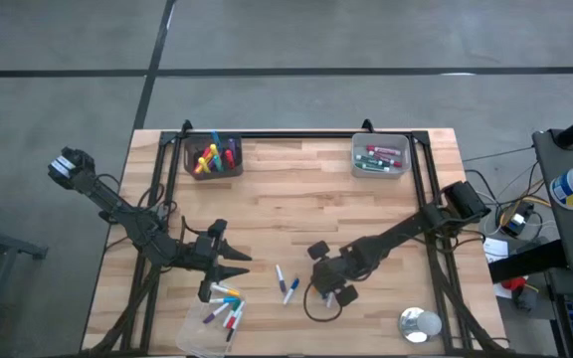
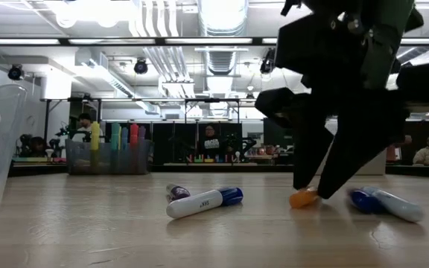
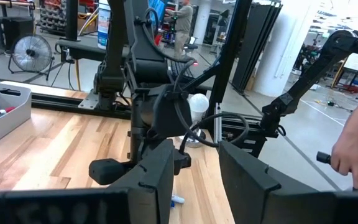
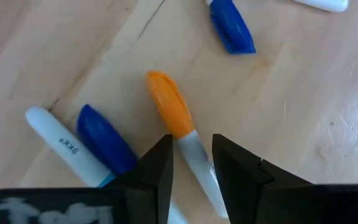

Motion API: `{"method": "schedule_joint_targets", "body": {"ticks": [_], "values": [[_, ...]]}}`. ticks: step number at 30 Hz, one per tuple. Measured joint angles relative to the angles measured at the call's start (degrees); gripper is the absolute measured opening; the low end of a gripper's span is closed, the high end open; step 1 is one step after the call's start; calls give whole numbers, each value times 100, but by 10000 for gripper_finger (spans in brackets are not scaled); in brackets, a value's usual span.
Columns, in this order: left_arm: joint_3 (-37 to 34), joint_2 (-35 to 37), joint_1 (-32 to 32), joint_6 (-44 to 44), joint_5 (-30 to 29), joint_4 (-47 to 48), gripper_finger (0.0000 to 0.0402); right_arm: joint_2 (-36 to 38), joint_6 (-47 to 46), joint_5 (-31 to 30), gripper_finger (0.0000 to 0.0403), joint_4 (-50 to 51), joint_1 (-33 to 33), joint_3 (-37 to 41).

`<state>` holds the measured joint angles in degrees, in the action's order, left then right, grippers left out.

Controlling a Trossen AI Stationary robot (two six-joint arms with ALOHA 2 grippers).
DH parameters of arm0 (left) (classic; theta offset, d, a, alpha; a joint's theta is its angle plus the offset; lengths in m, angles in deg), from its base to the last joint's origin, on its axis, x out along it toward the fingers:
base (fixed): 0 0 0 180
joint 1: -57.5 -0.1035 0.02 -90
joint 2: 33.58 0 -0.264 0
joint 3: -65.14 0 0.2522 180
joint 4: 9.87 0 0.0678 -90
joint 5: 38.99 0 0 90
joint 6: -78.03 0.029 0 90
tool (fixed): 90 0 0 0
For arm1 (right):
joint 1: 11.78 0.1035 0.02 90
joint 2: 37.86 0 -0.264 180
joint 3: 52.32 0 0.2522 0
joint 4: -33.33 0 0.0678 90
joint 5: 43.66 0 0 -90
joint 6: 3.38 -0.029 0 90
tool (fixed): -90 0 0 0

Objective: Pick & Place Markers
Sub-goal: Put the orange and white highlighter pen into the transparent bin

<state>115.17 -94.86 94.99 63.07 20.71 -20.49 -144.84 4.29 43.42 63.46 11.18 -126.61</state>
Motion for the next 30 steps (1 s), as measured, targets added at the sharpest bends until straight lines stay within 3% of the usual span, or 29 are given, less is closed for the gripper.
{"method": "schedule_joint_targets", "body": {"ticks": [5, 13, 17, 22, 27, 30], "values": [[0, 0, 2, -1, 0, -2, 122, 0, -134, 9, 96, -261, -127, 171], [0, 0, 2, 0, 0, 0, 122, -243, -1190, 323, 45, -265, -510, 68], [0, 0, 7, -2, 0, 59, 122, -380, -1768, 367, 28, -259, -735, -239], [0, 0, 5, 20, -37, 183, 122, -373, -1810, 260, 28, -166, -867, -785], [0, 0, 4, 82, -50, 401, 122, -222, -1801, 757, 29, -158, -815, -1573], [0, -2, -2, 177, -78, 448, 122, -175, -1778, 761, 29, -23, -781, -2006]]}}
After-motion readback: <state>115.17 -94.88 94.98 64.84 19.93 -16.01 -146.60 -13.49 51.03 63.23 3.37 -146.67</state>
